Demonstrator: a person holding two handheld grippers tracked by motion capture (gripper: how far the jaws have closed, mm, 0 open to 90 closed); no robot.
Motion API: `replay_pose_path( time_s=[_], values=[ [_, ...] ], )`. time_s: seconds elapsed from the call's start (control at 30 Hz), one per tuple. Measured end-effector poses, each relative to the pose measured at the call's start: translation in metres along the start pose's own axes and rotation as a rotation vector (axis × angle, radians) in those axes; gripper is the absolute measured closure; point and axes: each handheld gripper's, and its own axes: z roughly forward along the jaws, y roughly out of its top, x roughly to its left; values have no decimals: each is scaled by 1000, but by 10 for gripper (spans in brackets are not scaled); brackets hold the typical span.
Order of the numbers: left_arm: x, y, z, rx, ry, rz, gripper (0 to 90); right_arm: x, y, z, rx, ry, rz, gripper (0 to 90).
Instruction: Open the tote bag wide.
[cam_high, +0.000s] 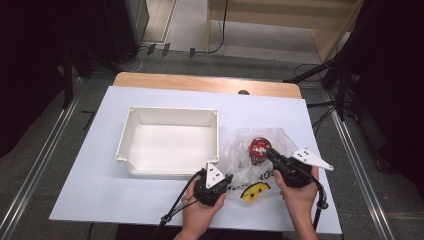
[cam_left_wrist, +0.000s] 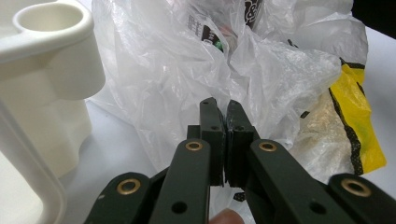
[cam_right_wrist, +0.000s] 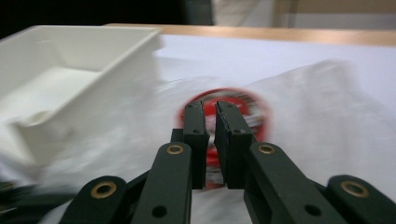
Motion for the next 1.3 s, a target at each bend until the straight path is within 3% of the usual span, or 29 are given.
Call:
replay_pose_path(
  time_s=[0.13,0.3,0.37,0.53,0.63,0.73,0.9,1.03,1.3],
  values=[
    [0,0,0,9,1,8,892,-25,5,4,-15,-105,50,837],
    [1,0,0,8,-3,6,898,-45,-8,31,138,-175,35,824],
    [0,0,0,7,-2,4,899,-50,-16,38,183,-182,55,821],
    [1,0,0,5,-4,3,899,-62,-27,44,275,-207,55,829],
    [0,0,0,9,-2,5,899,-70,-29,40,259,-200,95,832],
    [1,0,0,8,-2,4,899,-70,-30,37,244,-202,92,804],
    [1,0,0,6,-2,2,898,-62,-20,18,126,-158,89,698],
    [1,0,0,7,-1,5,898,-58,-11,9,77,-126,100,585],
    [1,0,0,5,1,2,899,-40,7,-2,17,-72,42,437]
  ],
)
